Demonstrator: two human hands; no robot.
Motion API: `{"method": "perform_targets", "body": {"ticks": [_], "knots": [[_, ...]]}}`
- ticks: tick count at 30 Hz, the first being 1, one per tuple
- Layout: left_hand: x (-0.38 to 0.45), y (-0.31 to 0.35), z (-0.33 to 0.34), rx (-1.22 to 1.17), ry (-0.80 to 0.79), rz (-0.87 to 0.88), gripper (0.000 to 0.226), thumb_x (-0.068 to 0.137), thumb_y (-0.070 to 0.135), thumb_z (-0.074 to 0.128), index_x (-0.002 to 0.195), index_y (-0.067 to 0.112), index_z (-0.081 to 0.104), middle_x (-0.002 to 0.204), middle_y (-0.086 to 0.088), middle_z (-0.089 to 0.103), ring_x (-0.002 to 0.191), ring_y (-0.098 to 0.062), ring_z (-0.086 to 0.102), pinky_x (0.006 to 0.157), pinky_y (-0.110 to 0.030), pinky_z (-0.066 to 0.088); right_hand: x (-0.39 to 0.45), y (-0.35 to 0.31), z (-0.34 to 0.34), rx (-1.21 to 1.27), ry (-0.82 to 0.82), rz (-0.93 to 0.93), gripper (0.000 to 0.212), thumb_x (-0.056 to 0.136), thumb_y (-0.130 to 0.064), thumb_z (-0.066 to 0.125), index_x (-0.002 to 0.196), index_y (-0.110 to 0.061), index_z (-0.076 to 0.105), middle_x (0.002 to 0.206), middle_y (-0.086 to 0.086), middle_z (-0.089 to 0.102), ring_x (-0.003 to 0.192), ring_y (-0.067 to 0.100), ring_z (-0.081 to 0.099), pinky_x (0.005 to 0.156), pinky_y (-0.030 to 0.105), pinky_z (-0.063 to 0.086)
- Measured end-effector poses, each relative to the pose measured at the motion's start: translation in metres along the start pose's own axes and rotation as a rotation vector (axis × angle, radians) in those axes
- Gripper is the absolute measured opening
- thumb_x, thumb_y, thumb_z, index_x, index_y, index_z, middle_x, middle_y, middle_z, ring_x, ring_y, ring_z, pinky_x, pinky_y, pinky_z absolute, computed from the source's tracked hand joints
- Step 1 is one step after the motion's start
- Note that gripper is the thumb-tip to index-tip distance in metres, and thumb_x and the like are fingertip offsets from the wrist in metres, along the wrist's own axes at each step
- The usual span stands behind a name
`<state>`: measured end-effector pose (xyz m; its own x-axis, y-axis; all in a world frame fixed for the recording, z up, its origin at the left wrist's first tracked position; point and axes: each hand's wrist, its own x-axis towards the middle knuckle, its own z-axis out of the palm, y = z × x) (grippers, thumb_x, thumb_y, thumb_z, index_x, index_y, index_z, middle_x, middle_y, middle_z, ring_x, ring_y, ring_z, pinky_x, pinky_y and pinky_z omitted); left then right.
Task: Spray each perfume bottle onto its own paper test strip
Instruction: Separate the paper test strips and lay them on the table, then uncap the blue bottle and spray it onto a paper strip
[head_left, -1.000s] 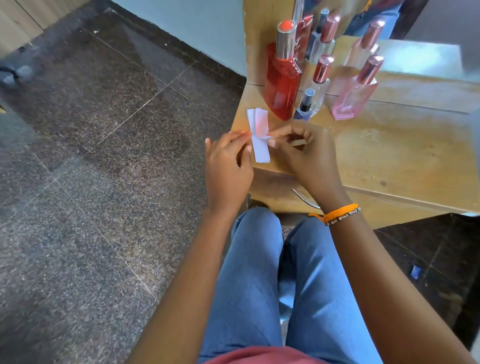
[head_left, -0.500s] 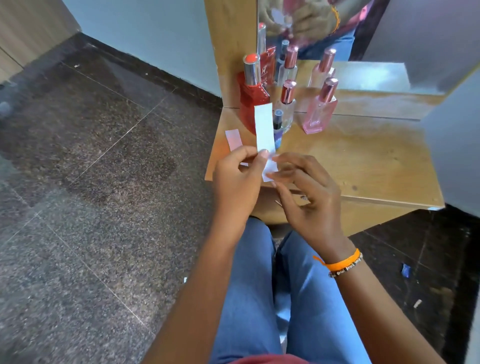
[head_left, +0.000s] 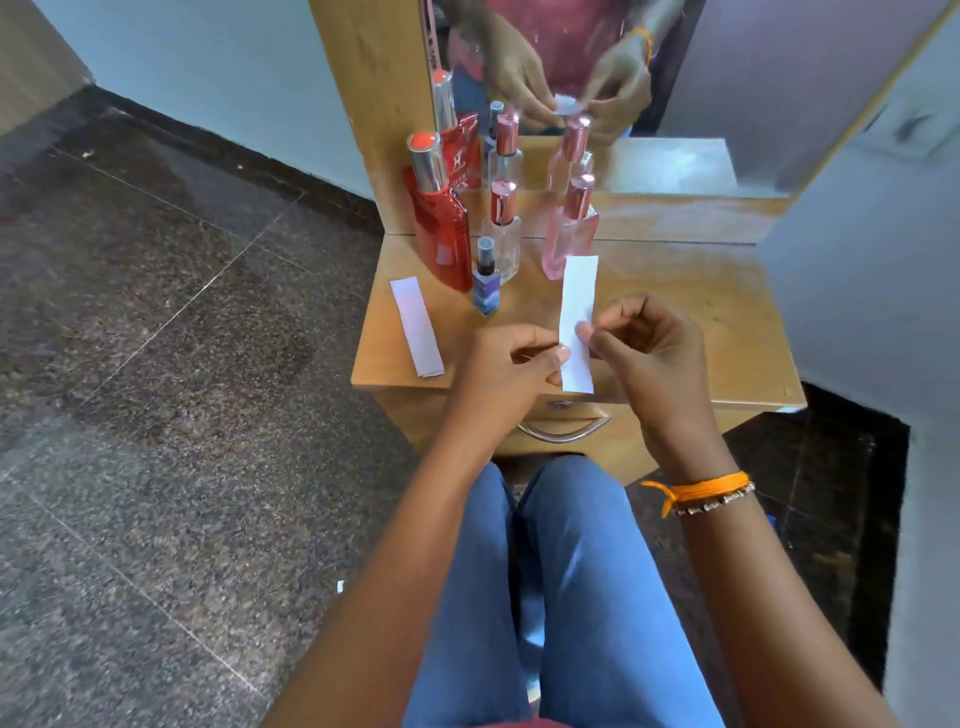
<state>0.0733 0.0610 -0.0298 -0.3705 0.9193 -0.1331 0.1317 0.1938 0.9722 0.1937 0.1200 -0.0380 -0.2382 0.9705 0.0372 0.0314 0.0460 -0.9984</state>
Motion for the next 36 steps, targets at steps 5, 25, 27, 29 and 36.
{"method": "perform_targets", "body": {"ticks": [5,25,27,29,36], "knots": [[0.003,-0.005,0.009,0.24,0.089,0.075,0.015,0.082,0.014,0.063,0.092,0.019,0.073,0.062,0.023,0.059,0.06,0.008,0.058,0.058,-0.001,0.039,0.012,0.01,-0.004,-0.392,0.115,-0.03,0.013,0.077,-0.003,0.07,0.077,-0.014,0.064,0.076,0.0,0.066,0.065,0.007,0.059,0.065,0.015,0.047],[-0.003,-0.013,-0.022,0.2,0.411,0.109,0.019,0.085,0.004,0.054,0.088,0.017,0.068,0.078,0.011,0.063,0.074,-0.017,0.063,0.074,-0.032,0.052,0.025,-0.006,0.062,-0.425,-0.087,-0.236,0.029,0.075,-0.01,0.076,0.102,-0.01,0.066,0.089,-0.002,0.066,0.083,0.015,0.064,0.078,0.02,0.05],[-0.002,-0.014,-0.027,0.199,0.439,0.125,0.019,0.085,0.003,0.053,0.088,0.016,0.066,0.078,0.01,0.061,0.075,-0.02,0.063,0.075,-0.034,0.051,0.028,-0.002,0.072,-0.421,-0.078,-0.245,0.031,0.074,-0.008,0.075,0.103,-0.012,0.066,0.087,-0.006,0.064,0.08,0.011,0.061,0.071,0.008,0.044],[-0.001,-0.012,-0.03,0.182,0.448,0.136,0.018,0.086,0.003,0.053,0.089,0.015,0.066,0.079,0.009,0.061,0.076,-0.021,0.063,0.076,-0.034,0.051,0.029,0.001,0.077,-0.434,-0.056,-0.258,0.028,0.075,-0.007,0.073,0.102,-0.011,0.066,0.085,-0.006,0.063,0.078,0.012,0.06,0.069,0.008,0.043],[0.002,0.0,-0.019,0.102,0.441,0.253,0.027,0.091,0.005,0.049,0.115,0.012,0.059,0.106,-0.002,0.055,0.094,-0.002,0.053,0.088,-0.012,0.042,0.015,-0.01,0.056,-0.393,-0.041,-0.276,0.022,0.077,-0.002,0.07,0.098,-0.008,0.066,0.076,-0.009,0.061,0.071,0.009,0.06,0.071,0.01,0.046]]}}
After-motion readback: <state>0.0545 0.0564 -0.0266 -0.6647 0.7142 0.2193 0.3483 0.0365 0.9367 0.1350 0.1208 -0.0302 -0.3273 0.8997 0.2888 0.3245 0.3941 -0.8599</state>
